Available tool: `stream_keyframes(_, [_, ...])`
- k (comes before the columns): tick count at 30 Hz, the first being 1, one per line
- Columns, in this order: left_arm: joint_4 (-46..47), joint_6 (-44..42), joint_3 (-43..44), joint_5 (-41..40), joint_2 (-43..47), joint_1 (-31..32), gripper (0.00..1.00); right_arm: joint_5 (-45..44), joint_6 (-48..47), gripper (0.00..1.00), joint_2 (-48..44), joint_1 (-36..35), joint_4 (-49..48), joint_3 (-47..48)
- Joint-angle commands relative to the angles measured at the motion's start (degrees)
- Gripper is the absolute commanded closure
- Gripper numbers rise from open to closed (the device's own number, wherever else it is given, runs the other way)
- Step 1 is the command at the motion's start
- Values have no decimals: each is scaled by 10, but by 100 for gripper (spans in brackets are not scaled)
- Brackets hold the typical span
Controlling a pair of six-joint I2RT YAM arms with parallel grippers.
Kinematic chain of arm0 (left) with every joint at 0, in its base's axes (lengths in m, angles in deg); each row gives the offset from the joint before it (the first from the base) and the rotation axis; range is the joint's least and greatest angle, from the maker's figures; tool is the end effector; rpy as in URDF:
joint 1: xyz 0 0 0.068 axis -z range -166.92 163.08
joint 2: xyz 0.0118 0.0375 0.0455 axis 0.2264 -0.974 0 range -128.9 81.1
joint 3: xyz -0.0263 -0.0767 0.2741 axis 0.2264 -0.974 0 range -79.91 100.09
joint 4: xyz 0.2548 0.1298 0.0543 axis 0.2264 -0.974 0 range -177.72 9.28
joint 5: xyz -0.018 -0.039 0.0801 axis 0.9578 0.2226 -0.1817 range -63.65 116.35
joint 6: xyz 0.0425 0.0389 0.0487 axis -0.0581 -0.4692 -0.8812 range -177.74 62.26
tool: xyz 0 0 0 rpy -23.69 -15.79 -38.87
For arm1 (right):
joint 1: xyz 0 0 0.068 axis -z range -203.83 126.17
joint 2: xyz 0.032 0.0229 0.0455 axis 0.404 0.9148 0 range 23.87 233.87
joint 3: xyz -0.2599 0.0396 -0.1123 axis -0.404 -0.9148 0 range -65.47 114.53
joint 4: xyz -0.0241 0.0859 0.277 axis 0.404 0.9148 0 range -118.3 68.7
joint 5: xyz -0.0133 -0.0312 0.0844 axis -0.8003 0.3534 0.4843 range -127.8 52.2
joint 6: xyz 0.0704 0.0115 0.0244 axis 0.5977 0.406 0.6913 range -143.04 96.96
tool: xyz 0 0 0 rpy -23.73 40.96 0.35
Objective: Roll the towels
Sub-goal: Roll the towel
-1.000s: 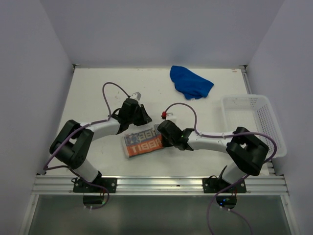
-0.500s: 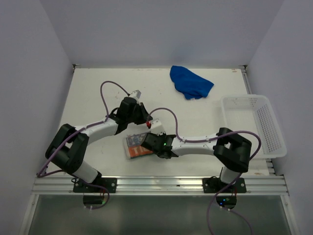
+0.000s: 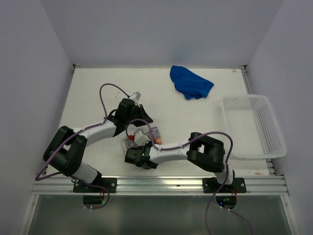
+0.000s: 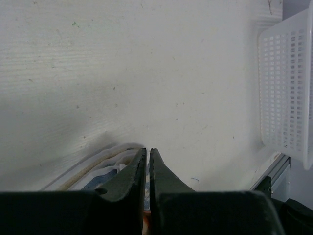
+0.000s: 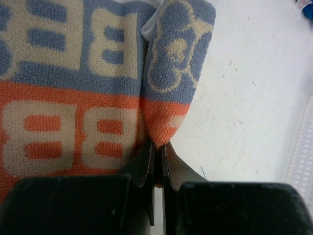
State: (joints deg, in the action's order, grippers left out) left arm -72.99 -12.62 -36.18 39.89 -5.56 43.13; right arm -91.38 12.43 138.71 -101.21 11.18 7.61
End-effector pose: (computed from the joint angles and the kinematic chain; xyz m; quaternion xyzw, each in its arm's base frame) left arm 0.3024 -0.1922 0.1679 -0.0619 0.8811 -0.3617 0.2983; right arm 0.1372 0.3788 0.1155 -0.2862 0.8435 -0.1918 0.4121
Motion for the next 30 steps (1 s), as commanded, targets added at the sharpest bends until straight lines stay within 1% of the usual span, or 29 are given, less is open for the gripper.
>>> stream_keyframes(1, [28, 10, -12, 38, 17, -7, 91, -35, -21, 100, 35, -15, 41, 33])
stream_keyframes(9, [51, 0, -16, 92, 3, -8, 94, -36, -78, 100, 82, -25, 51, 66])
stream_keyframes(13, [69, 1, -21, 124, -4, -8, 97, -33, -108, 100, 93, -29, 36, 66])
stream_keyframes(15, [81, 6, -22, 138, -15, -8, 99, -27, -112, 100, 93, -29, 24, 61])
stream_keyframes(22, [135, 34, -50, 195, -46, -7, 100, -21, -116, 100, 106, -29, 24, 68])
stream_keyframes(25, [156, 41, -66, 208, -57, -7, 100, -16, -111, 100, 109, -29, 24, 71])
stream_keyframes(30, [164, 29, -87, 203, -72, -7, 100, -8, -110, 100, 110, -28, 19, 73])
